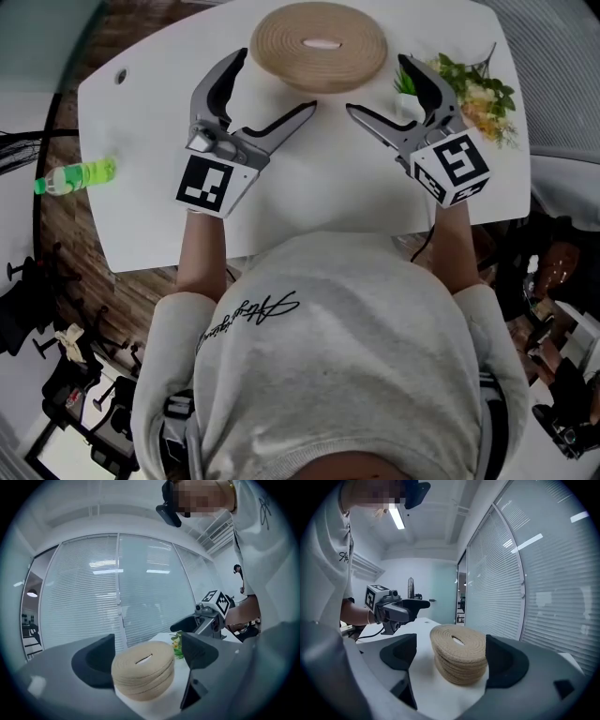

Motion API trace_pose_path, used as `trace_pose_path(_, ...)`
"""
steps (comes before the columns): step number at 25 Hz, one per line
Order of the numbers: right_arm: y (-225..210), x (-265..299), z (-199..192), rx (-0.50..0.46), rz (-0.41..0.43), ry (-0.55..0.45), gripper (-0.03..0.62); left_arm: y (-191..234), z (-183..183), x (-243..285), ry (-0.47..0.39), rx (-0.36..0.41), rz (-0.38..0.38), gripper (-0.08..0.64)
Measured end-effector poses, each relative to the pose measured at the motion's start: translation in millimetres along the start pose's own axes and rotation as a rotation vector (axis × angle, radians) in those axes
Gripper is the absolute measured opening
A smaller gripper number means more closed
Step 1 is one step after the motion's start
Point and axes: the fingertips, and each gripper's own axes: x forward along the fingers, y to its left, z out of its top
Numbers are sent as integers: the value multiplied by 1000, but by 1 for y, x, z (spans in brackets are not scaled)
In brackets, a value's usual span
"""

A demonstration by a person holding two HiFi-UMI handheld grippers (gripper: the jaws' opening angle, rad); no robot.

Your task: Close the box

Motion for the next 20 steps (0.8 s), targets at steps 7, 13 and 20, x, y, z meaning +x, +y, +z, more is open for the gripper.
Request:
trace_pose_path(7, 5, -15, 13, 48, -7, -92, 292, -1, 14, -6, -58, -35, 70, 260)
trace_pose_path(13, 9, -28, 27, 37, -34, -155, 167, -9, 13, -8, -65, -45, 94, 189)
trace_pose_path(20, 16, -38, 36, 43, -50, -200, 91, -22, 16, -9, -66, -44, 111, 108)
